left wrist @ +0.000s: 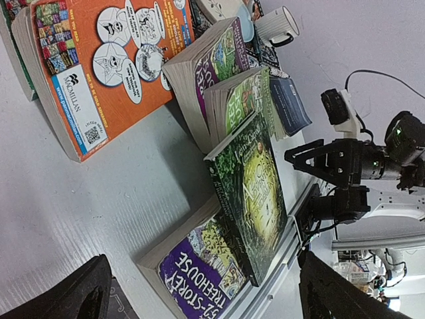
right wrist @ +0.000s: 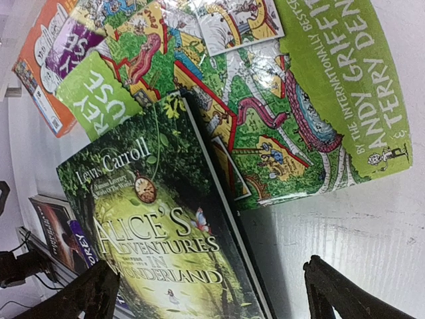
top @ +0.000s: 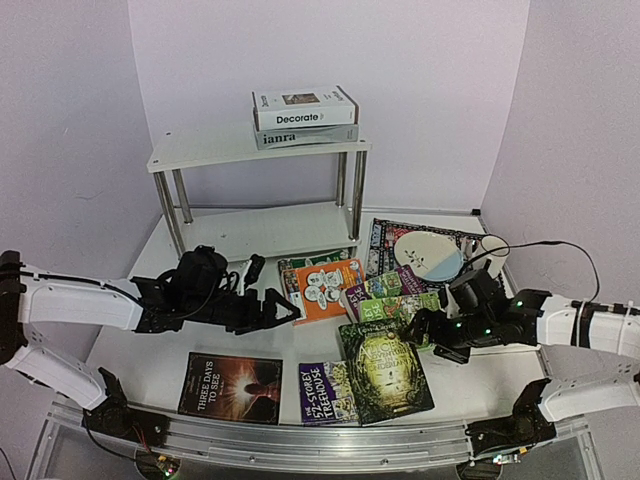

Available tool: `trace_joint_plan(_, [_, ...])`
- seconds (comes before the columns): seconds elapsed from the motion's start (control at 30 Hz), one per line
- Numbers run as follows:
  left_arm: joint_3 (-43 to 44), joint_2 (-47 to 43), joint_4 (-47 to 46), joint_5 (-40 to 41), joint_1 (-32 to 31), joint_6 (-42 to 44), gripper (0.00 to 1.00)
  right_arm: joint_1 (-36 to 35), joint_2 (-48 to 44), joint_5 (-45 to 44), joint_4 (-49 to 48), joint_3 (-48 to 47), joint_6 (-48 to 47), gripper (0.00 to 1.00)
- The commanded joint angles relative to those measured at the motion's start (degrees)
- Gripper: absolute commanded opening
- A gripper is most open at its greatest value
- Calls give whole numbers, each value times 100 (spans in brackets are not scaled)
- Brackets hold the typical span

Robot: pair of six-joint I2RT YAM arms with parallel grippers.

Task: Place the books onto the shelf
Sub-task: Pick up the book from the book pile.

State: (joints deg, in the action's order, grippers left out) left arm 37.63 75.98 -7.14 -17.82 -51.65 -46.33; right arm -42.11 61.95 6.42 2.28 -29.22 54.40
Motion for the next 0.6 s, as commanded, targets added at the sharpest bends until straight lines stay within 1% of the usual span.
trace_joint_plan(0.0, [156, 169, -250, 78, -208, 1, 100, -9, 272, 156, 413, -328, -502, 98])
trace_joint_plan(0.13, [193, 370, -375, 197, -421, -101, 100, -18, 506, 431, 368, -381, -728, 97])
trace_joint_plan(0.37, [-74, 915, -1458, -113, -625, -685, 97, -141, 930, 792, -294, -284, -817, 92])
trace_joint_plan(0.5, [-65, 1000, -1564, -56, -640, -690, 95, -218, 1169, 822, -619, -242, -828, 89])
trace_joint_plan(0.57, [-58, 1001, -1571, -20, -640, -661, 91, -241, 1297, 836, -719, -256, -848, 87])
